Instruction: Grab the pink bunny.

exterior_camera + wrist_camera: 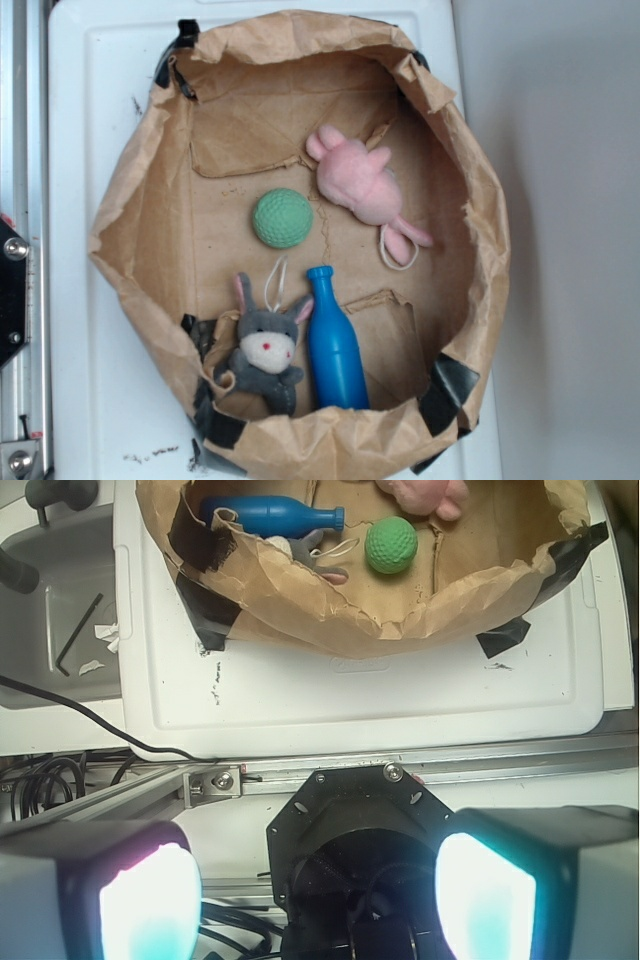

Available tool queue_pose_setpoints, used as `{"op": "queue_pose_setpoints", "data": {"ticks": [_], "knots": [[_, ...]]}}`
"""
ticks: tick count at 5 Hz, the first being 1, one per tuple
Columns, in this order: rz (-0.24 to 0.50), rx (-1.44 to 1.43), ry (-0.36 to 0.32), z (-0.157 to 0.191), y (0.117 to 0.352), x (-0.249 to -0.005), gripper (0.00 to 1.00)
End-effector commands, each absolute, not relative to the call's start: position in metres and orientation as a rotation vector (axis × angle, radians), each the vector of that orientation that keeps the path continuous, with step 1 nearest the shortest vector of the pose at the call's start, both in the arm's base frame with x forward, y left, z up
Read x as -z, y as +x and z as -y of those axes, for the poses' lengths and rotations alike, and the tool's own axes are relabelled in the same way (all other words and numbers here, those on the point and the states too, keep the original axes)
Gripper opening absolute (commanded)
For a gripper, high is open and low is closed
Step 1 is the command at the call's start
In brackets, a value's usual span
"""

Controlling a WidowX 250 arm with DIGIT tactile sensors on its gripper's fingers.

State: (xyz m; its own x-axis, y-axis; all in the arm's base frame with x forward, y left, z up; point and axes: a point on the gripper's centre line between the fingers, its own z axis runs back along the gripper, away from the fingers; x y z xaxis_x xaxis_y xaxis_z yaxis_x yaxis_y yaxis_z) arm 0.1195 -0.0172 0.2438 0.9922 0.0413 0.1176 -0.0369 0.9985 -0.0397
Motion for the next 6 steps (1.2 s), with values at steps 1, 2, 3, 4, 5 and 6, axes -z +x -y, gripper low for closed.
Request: {"op": "queue_pose_setpoints", "data": {"ticks": [1, 2, 3, 4, 5, 6], "knots": [[0.119, -0.039, -0.037, 0.017, 0.120, -0.244, 1.00], [0.113, -0.055, -0.053, 0.018, 0.151, -0.242, 1.00], [0.152, 0.000, -0.063, 0.019, 0.178, -0.239, 1.00], [0.200, 0.200, -0.080, 0.015, 0.205, -0.229, 1.00], [0.200, 0.375, -0.074, -0.003, 0.237, -0.221, 1.00], [0.237, 0.456, -0.004, -0.028, 0.268, -0.210, 1.00]]}}
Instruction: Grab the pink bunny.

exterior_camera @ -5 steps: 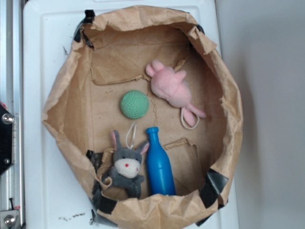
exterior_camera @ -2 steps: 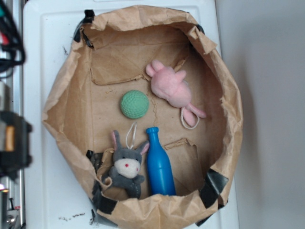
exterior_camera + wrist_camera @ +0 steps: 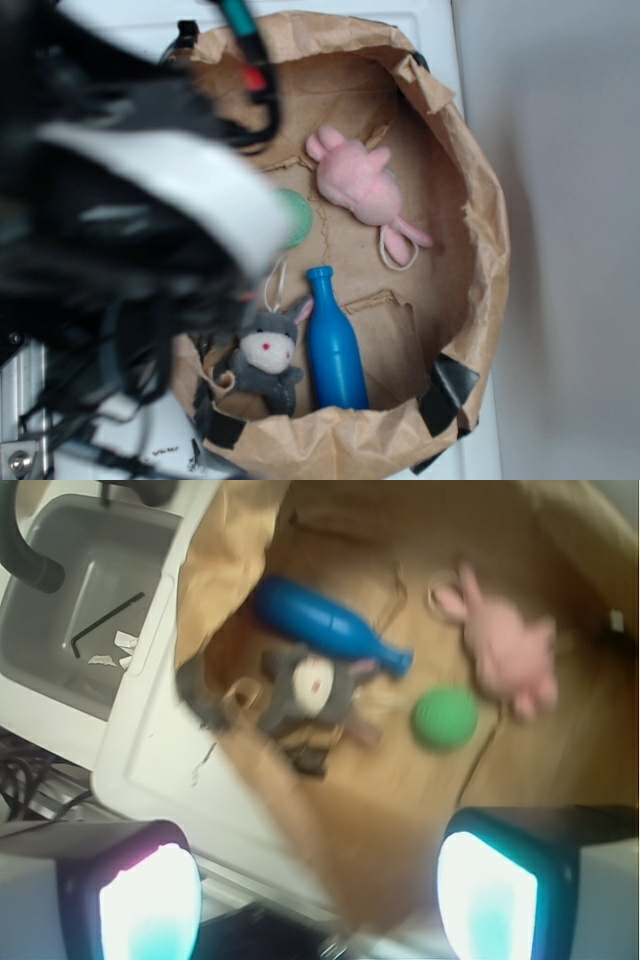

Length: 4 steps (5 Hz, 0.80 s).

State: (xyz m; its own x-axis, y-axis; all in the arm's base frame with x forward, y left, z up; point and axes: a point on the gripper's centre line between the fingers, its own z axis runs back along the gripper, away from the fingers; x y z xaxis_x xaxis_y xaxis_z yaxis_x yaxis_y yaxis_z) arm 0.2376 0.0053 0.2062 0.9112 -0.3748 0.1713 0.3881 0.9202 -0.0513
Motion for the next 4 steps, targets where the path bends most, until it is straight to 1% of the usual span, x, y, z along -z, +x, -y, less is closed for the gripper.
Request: {"op": "queue_pose_setpoints", "data": {"ticks": [1, 2, 4], "knots": [[0.216, 0.533, 0.072, -0.0310, 0.2888, -0.1866, 1.00], [0.252, 0.575, 0.048, -0.0270, 0.2935, -0.1811, 1.00], [0.252, 0.575, 0.048, -0.0270, 0.2935, -0.1811, 1.00]]}}
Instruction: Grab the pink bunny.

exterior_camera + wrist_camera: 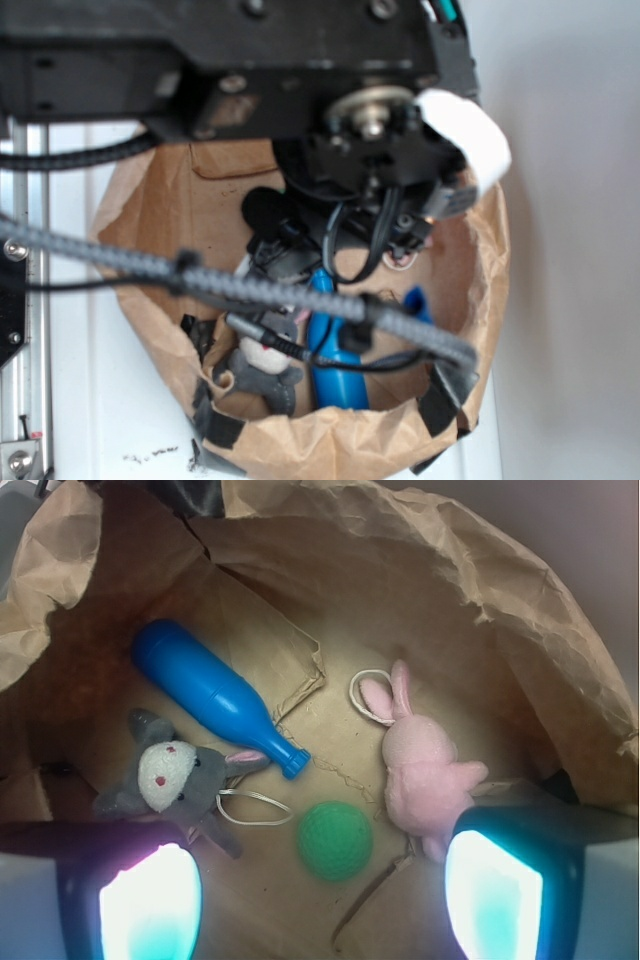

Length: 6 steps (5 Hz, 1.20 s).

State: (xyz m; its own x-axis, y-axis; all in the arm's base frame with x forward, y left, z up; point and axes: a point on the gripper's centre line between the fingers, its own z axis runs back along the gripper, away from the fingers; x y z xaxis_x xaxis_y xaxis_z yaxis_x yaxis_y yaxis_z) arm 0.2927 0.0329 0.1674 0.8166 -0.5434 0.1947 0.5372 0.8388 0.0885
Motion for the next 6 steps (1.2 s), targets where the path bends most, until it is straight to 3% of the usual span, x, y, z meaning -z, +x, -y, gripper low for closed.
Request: {"op": "queue_pose_setpoints", "data": {"ticks": [1, 2, 3, 4, 5, 6], "knots": [[0.252, 0.575, 0.048, -0.027, 0.294, -0.181, 1.00], [0.252, 0.575, 0.048, -0.027, 0.294, -0.181, 1.00], [0.207, 0.603, 0.122, -0.021, 0.307, -0.134, 1.00], [0.164, 0.656, 0.144, -0.020, 0.315, -0.098, 1.00], [0.162, 0.660, 0.196, -0.022, 0.325, -0.077, 1.00], [0.173, 0.644, 0.224, -0.029, 0.343, -0.077, 1.00]]}}
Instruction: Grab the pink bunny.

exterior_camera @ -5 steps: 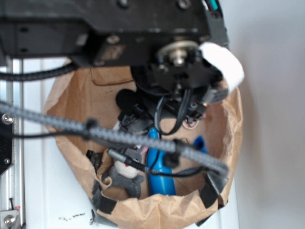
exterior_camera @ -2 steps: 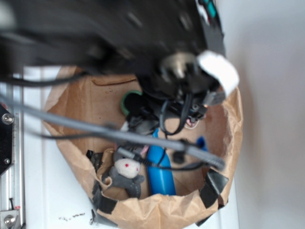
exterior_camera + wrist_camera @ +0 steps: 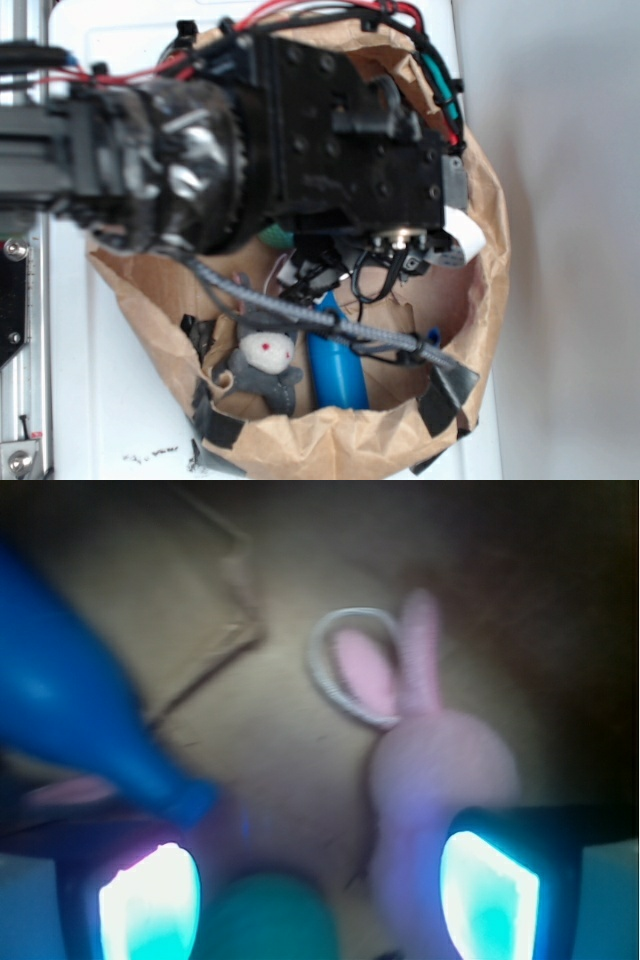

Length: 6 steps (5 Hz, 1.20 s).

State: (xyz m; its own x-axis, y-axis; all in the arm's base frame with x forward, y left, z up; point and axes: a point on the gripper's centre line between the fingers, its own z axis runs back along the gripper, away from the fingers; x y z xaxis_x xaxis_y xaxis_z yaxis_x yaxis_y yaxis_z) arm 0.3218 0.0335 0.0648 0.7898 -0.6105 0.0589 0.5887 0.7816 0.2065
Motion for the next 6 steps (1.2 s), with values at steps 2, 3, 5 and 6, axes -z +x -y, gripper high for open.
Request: {"op": "queue_pose_setpoints", "data": {"ticks": [2, 3, 5, 6], "knots": [[0.182, 0.639, 0.241, -0.041, 0.368, -0.064, 1.00], [0.165, 0.653, 0.260, -0.041, 0.370, -0.042, 1.00], [0.169, 0.648, 0.283, -0.036, 0.362, -0.029, 0.00], [0.196, 0.649, 0.296, -0.034, 0.358, -0.034, 0.00]]}}
